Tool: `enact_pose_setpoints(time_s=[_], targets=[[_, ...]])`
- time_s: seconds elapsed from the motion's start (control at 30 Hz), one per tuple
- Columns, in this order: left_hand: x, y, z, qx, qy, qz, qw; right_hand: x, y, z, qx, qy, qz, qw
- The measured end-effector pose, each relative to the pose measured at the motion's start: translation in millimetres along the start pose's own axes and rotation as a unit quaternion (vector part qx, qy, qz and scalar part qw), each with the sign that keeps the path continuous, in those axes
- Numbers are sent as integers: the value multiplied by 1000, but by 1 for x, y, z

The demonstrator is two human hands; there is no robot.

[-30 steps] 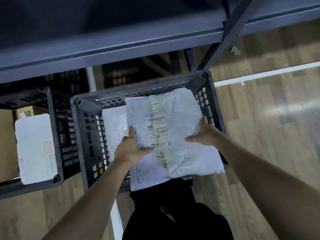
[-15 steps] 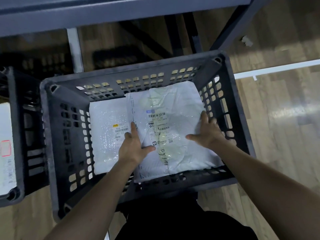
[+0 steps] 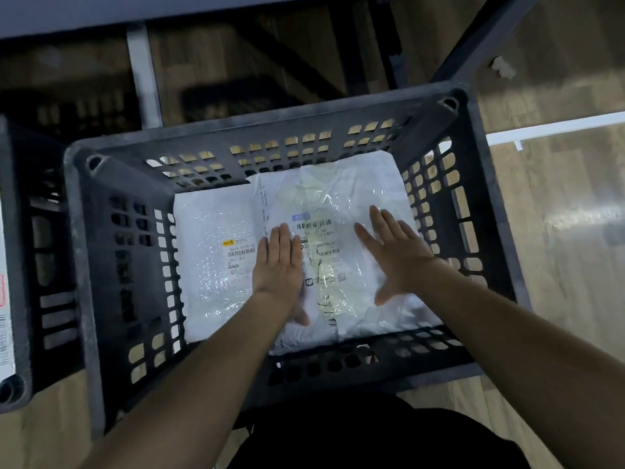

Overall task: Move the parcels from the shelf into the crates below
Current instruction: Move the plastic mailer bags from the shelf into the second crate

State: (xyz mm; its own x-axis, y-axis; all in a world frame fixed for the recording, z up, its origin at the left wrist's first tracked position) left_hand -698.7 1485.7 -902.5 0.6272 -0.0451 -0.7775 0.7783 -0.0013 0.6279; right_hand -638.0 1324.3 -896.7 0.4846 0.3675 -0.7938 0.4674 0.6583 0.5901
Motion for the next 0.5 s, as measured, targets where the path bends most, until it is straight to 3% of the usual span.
enact_pose_setpoints(time_s=[0.23, 0.37, 0.5], targets=[[20, -25, 1, -23, -1, 62, 998, 29, -29, -11, 2, -28, 12, 1000], [16, -18, 4, -9, -34, 81, 996, 23, -24, -7, 40, -3, 23, 999], [8, 32, -16, -132, -88, 202, 967, 16, 19, 19, 136, -12, 132, 982]])
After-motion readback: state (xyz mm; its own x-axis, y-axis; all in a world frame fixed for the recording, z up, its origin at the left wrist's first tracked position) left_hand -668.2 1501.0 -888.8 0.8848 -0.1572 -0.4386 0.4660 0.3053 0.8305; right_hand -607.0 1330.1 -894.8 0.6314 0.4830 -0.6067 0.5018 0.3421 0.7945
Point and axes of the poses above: each hand's wrist, its own x-axis towards the middle knuckle, its own y-axis out of the back of the hand, z = x × y, the point moved 8 cm from there along x, towards the middle knuckle, and after that the axes turned 12 degrees about -x, right-handed, at the moved point
